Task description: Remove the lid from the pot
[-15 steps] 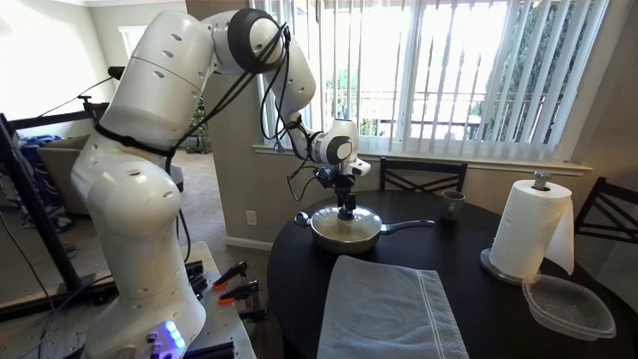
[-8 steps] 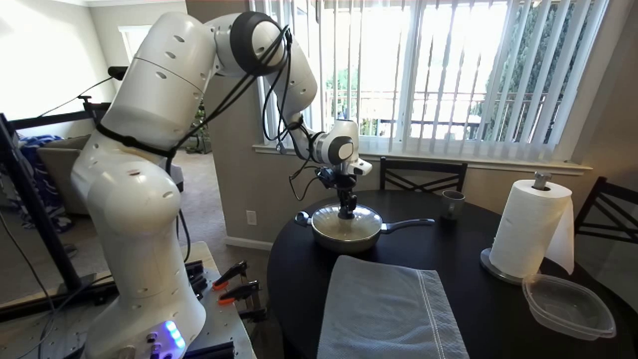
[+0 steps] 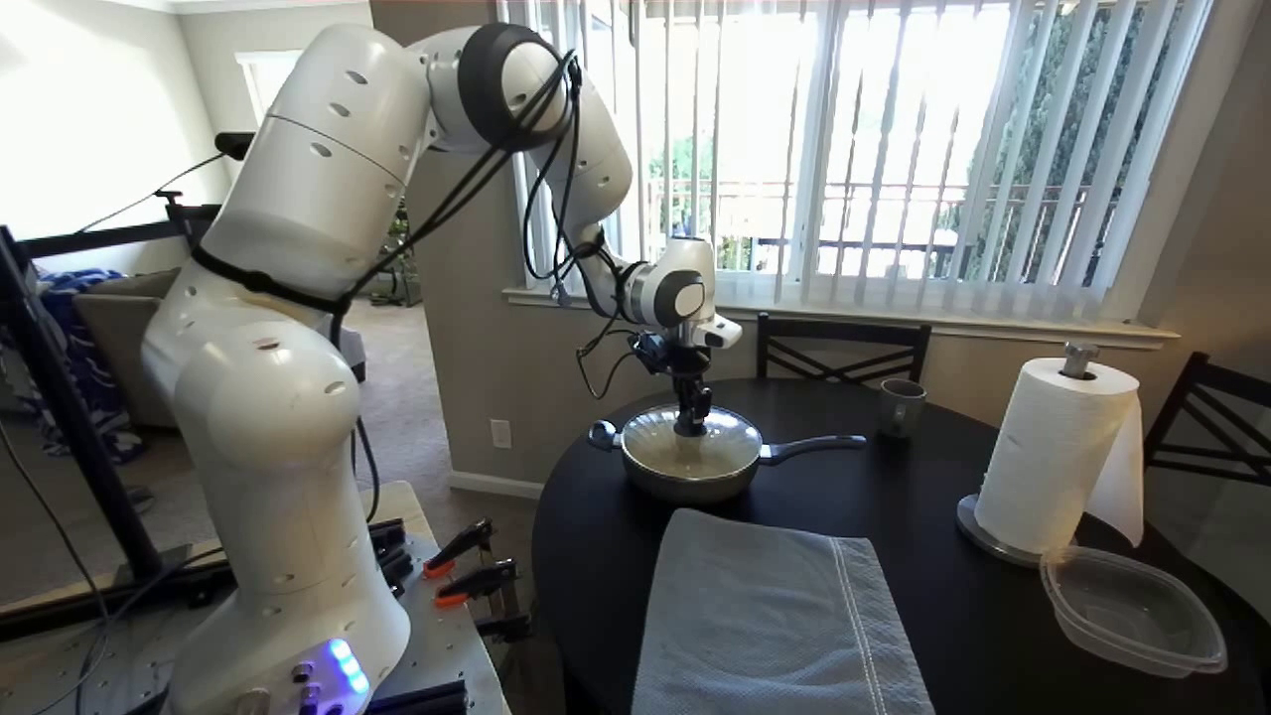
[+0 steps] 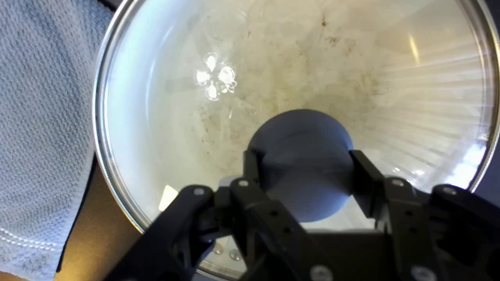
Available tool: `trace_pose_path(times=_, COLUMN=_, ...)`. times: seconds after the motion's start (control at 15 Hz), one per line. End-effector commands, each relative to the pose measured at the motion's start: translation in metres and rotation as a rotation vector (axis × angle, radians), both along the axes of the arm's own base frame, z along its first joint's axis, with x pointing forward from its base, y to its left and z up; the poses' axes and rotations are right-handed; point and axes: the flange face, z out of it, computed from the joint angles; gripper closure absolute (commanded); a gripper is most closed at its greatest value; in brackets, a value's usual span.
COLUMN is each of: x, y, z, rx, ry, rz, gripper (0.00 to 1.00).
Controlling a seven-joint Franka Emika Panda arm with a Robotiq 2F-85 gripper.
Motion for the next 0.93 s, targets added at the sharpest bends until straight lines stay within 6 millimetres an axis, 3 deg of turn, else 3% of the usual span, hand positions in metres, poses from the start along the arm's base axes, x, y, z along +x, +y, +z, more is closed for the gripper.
trace_pose_path(times=0.0, x=-0.011, y=0.006, z=0.022, rx=0.016, ry=-0.013, rz=-0.008, gripper=0.67)
trace_pose_path(times=0.47, x=-0.029, y=0.002, z=0.058, rx=0.012, ry=-0.032, rz=-0.017, gripper=0.67)
trace_pose_path(times=0.73, x=-0.039, y=-0.029, z=0.071, rx=0.010, ry=-0.032, rz=-0.075, gripper=0.67)
trace_pose_path(times=0.87, x=-0.051, y=-0.056, z=0.075, rx=0.009, ry=-0.035, rz=-0.129, gripper=0.67)
